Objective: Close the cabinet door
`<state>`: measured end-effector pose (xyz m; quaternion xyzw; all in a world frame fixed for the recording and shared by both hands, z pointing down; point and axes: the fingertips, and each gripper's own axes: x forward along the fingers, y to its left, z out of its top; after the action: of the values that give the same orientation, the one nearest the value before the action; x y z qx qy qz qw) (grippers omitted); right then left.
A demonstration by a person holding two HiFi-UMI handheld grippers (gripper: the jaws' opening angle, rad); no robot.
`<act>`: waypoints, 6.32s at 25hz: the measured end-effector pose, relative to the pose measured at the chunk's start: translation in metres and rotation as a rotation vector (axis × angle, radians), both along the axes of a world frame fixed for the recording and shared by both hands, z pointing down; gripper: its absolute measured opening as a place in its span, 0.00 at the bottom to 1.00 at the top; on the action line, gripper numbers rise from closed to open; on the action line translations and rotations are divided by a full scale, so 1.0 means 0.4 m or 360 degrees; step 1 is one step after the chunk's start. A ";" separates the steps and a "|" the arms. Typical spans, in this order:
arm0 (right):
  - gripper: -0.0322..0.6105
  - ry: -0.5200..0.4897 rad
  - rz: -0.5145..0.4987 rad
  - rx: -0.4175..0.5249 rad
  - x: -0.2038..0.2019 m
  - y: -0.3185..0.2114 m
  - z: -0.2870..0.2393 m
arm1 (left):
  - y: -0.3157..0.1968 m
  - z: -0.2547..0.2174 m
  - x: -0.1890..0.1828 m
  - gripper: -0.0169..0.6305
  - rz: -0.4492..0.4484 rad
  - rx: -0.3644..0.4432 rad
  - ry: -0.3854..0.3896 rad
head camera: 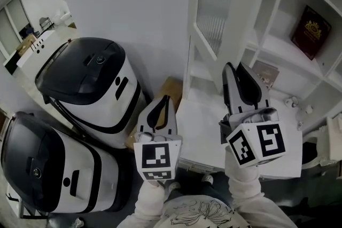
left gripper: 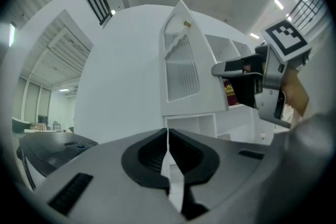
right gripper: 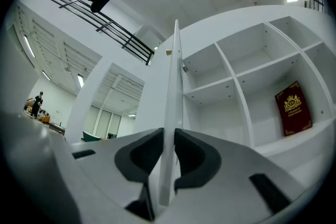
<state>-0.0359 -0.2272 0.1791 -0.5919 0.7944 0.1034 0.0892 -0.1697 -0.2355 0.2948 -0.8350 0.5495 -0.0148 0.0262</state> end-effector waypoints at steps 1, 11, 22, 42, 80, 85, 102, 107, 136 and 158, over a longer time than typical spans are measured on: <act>0.15 -0.0008 -0.0003 0.0000 0.013 -0.002 0.000 | -0.001 0.000 0.013 0.04 0.0006 0.0000 -0.0002; 0.15 -0.0015 -0.0068 -0.0026 0.133 -0.030 0.004 | -0.025 0.002 0.115 0.04 0.0002 -0.0001 -0.0001; 0.16 -0.0013 -0.0158 -0.0017 0.263 -0.085 0.008 | -0.066 0.006 0.247 0.04 -0.0004 0.0005 -0.0016; 0.17 -0.0085 -0.0283 -0.0005 0.416 -0.196 0.012 | -0.161 0.017 0.408 0.04 -0.0084 0.0001 -0.0031; 0.19 0.0049 0.0099 0.0045 0.555 -0.364 0.015 | -0.304 0.024 0.532 0.04 -0.0052 -0.0017 -0.0085; 0.19 0.0039 0.0151 0.0022 0.566 -0.382 0.016 | -0.315 0.023 0.538 0.04 -0.0046 -0.0015 -0.0083; 0.17 0.0012 0.0160 0.0007 0.584 -0.421 0.018 | -0.331 0.029 0.530 0.04 -0.0062 -0.0029 -0.0072; 0.18 -0.0007 0.0158 0.0011 0.584 -0.421 0.017 | -0.332 0.027 0.527 0.04 -0.0065 -0.0029 -0.0076; 0.16 -0.0052 0.0270 -0.0184 0.520 -0.290 0.154 | -0.252 -0.020 0.419 0.04 -0.0070 0.0008 0.0016; 0.14 -0.0027 0.0313 -0.0248 0.459 -0.218 0.233 | -0.216 -0.003 0.417 0.04 0.0031 -0.0006 0.0018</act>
<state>0.1477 -0.3145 0.2724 -0.6730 0.7373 0.0446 0.0392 -0.0030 -0.3220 0.2937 -0.8404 0.5414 -0.0107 0.0216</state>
